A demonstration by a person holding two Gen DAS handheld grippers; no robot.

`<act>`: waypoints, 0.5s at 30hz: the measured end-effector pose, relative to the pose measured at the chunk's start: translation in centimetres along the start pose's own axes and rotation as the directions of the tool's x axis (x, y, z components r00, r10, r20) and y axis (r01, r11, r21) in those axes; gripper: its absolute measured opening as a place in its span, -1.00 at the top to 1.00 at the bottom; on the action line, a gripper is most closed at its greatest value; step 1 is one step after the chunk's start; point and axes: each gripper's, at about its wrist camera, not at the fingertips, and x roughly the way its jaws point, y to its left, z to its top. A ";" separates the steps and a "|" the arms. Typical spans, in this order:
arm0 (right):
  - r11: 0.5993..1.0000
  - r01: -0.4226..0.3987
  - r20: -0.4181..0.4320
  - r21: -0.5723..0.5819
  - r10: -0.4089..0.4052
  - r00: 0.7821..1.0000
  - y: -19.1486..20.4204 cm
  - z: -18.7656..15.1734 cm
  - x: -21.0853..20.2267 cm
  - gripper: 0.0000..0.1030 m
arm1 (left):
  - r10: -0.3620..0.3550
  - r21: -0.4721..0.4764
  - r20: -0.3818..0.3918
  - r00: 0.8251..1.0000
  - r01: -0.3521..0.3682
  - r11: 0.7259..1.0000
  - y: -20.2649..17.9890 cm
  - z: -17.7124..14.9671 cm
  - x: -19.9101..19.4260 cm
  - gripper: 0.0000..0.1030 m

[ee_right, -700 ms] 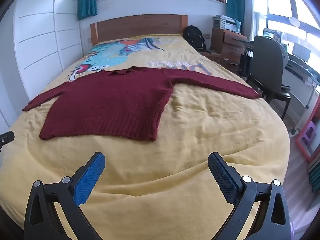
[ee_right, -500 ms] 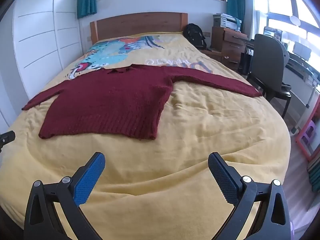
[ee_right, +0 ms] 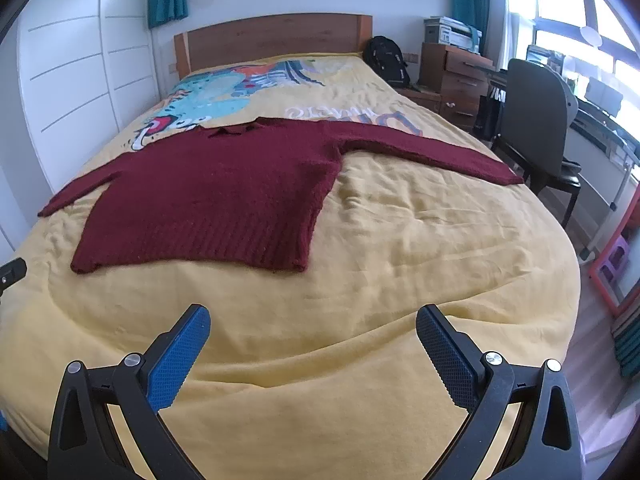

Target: Fold small clothes

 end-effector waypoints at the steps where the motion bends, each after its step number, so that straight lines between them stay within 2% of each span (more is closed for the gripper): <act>1: 1.000 0.003 -0.004 -0.003 -0.003 1.000 0.1 0.0 0.0 -1.00 | -0.001 0.003 -0.006 1.000 0.001 1.000 0.0 0.0 0.1 -0.98; 15: 0.999 0.003 -0.032 -0.033 -0.004 0.999 0.4 0.1 0.3 -1.00 | 0.015 0.014 -0.062 0.998 -0.015 1.000 -0.5 -1.1 1.0 -0.98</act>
